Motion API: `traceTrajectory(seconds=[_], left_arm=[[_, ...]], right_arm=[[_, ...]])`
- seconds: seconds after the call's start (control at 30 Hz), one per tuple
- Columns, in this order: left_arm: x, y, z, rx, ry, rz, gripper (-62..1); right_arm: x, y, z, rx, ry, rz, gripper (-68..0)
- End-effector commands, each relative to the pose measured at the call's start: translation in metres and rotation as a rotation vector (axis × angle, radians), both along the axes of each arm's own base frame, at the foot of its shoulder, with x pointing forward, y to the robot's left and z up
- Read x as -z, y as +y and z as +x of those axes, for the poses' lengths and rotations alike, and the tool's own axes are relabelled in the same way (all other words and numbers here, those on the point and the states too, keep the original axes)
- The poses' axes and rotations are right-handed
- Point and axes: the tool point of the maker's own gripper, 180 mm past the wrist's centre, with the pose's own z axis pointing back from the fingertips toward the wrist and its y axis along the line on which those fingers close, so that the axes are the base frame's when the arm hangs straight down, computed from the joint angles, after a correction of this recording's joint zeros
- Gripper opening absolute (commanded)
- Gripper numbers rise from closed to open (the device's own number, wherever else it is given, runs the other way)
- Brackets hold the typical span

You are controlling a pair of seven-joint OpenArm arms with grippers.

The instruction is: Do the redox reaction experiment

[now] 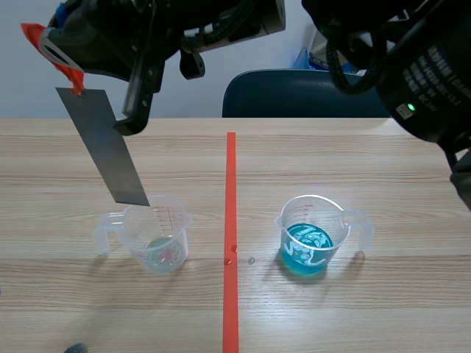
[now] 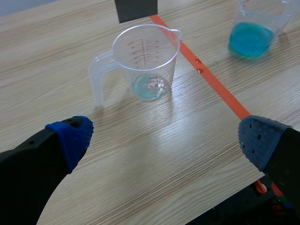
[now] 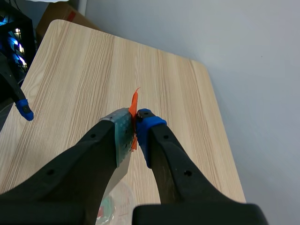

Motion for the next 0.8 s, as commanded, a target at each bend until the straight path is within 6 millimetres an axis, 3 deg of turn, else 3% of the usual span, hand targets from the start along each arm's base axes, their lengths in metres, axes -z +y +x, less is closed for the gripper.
traceTrajectory(seconds=[0.0, 0.77], left_arm=[[-0.0061, -0.0047, 0.0021, 0.002, -0.02, -0.023, 1.4], [-0.0061, -0.0047, 0.0021, 0.002, -0.02, -0.023, 1.4]], right_arm=[[-0.0112, 0.0014, 0.0011, -0.009, -0.031, 0.012, -66.7], [-0.0091, 0.0014, 0.0023, -0.002, -0.034, -0.001, -66.7]])
